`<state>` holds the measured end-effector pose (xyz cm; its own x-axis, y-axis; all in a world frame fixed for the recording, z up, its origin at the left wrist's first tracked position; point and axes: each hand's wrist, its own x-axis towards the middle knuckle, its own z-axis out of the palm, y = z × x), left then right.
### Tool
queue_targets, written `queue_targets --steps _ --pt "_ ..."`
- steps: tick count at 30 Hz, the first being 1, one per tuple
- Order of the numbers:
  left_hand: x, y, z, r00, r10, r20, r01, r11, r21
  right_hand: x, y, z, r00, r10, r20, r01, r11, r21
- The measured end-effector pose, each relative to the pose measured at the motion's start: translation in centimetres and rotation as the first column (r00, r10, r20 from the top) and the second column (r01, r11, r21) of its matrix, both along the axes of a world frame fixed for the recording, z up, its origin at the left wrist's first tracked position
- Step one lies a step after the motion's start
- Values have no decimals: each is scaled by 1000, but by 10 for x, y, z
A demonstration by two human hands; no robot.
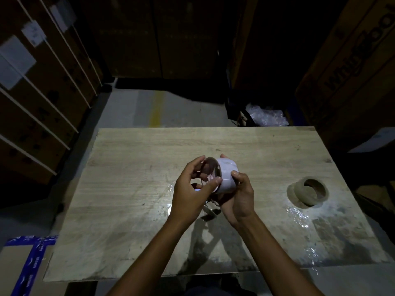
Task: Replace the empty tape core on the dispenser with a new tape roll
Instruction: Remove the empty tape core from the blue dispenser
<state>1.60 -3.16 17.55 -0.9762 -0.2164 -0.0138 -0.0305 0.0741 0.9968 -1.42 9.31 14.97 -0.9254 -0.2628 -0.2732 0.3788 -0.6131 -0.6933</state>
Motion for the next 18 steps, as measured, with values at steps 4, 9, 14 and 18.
queue_targets --steps 4,9,14,18 --pt "1 -2 1 1000 7 16 -8 997 73 2 -2 8 995 -2 -97 18 986 169" --pt "0 -6 2 998 -21 65 15 995 94 8 -5 13 925 100 -366 173 748 641" --pt "-9 -9 1 990 -37 136 17 989 148 14 -11 19 792 251 -556 413 450 791" --pt "-14 -13 6 984 -35 176 -22 951 308 16 -12 21 732 311 -607 511 338 790"
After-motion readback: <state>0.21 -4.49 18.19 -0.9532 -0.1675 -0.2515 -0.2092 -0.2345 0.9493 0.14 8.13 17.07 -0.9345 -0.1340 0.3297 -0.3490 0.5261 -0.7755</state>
